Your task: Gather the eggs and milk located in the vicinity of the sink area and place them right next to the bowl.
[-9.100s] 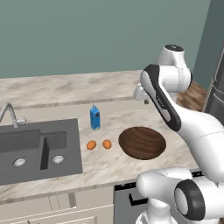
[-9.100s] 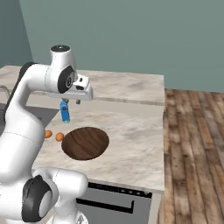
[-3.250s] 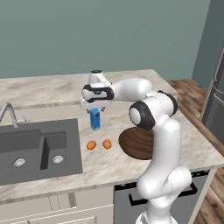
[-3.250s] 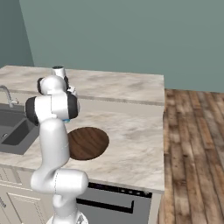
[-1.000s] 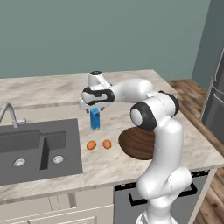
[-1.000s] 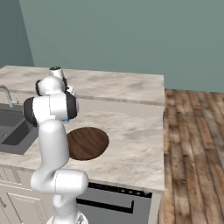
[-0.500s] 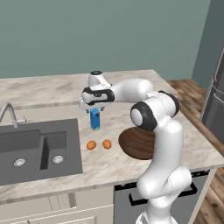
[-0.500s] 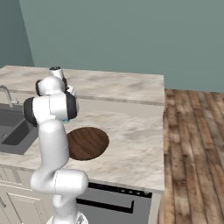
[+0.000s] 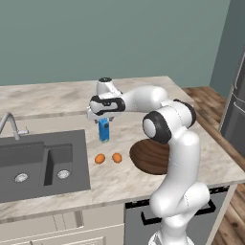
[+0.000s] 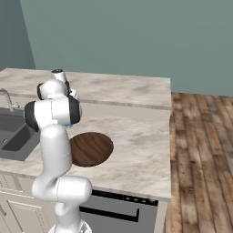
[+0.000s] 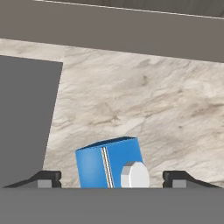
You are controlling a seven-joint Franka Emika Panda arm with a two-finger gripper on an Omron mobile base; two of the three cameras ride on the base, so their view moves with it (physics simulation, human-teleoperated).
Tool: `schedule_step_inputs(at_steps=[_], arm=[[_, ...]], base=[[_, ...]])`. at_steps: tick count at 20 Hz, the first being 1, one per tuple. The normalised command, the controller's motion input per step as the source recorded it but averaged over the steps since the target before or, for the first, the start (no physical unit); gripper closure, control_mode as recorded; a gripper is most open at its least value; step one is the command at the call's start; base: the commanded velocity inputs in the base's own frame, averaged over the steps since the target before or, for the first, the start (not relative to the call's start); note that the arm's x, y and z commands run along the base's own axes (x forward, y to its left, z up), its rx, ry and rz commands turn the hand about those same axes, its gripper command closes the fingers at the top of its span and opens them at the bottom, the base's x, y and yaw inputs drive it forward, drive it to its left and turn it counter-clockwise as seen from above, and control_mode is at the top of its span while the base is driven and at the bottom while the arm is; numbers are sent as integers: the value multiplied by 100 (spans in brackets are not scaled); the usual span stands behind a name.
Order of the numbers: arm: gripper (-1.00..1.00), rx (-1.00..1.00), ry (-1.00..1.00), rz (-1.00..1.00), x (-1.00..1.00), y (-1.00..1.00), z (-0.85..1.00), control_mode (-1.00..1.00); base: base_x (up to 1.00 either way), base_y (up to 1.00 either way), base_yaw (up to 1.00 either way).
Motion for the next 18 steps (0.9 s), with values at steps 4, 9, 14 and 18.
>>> schedule_step_inputs(at_steps=[4,9,14,18], arm=[[100,0,0,0,0,0,0,-100],[100,0,0,0,0,0,0,-100],[100,0,0,0,-1,0,2,-100],[100,0,0,0,-2,0,45,-100]], base=[[0,0,0],[0,0,0],[0,0,0],[0,0,0]])
